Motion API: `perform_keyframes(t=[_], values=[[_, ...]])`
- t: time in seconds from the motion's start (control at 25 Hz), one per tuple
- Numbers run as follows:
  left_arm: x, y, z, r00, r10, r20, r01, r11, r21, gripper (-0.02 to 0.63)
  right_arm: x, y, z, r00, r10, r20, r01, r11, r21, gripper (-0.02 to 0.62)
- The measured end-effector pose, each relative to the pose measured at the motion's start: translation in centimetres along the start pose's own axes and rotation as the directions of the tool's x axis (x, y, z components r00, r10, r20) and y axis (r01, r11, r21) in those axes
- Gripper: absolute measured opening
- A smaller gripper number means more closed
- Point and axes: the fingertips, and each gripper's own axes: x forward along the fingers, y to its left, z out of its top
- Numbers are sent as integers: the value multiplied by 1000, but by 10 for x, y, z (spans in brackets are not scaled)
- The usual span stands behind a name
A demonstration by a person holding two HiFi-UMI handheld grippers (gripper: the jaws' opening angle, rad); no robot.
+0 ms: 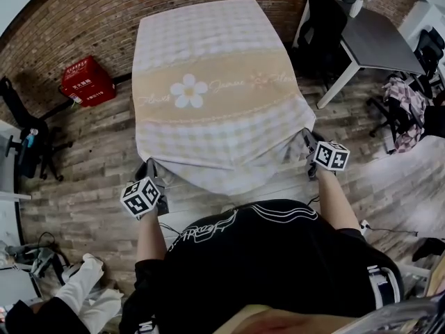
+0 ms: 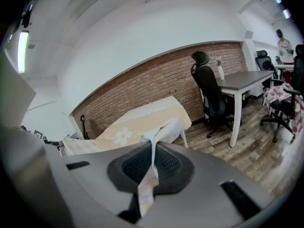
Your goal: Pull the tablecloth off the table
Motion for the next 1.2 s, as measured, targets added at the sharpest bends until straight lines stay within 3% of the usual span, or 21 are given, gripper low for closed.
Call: perform_keyframes(t=[0.72, 1.2], values=[[-51, -45, -10, 995, 54, 80, -55, 998, 12, 6, -55, -35, -3, 999, 44, 9, -43, 998, -34, -2], [-98, -68, -27, 991, 84, 105, -85, 996, 1, 6, -93, -28, -1, 993, 116, 33, -113, 991, -78, -2]])
